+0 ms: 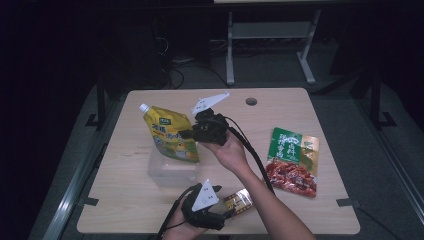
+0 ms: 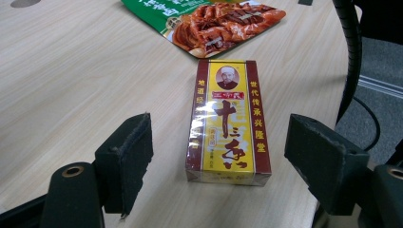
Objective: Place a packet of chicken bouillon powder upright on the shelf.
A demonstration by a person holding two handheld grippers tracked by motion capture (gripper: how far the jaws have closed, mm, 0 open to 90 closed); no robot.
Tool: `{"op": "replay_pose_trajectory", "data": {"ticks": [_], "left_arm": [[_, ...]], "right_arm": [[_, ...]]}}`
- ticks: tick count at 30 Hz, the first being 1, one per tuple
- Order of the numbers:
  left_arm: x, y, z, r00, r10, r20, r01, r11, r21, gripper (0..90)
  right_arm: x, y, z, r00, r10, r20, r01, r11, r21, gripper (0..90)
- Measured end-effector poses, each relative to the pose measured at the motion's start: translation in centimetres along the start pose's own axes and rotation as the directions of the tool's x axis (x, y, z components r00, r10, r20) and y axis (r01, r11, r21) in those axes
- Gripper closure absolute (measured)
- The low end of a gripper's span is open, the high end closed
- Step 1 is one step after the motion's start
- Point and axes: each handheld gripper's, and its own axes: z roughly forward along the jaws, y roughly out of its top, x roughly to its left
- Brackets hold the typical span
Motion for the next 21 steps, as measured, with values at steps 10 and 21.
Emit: {"op": "replay_pose_trajectory", "data": {"ticks": [10,21], "left_arm": [[0.2,0.0,-0.1,1.0000,0.008,0.000,-0.008,0.9999,0.011,24.0],[0.0,0.0,-0.1,1.0000,0.007,0.002,-0.007,0.9999,0.008,24.0]], "right_arm": [[0.2,-0.1,1.1,0.9998,-0.006,-0.019,0.006,1.000,0.005,89.4],[0.1,-0.9,1.8,0.9996,0.008,-0.028,-0.008,1.000,-0.005,89.4]]}}
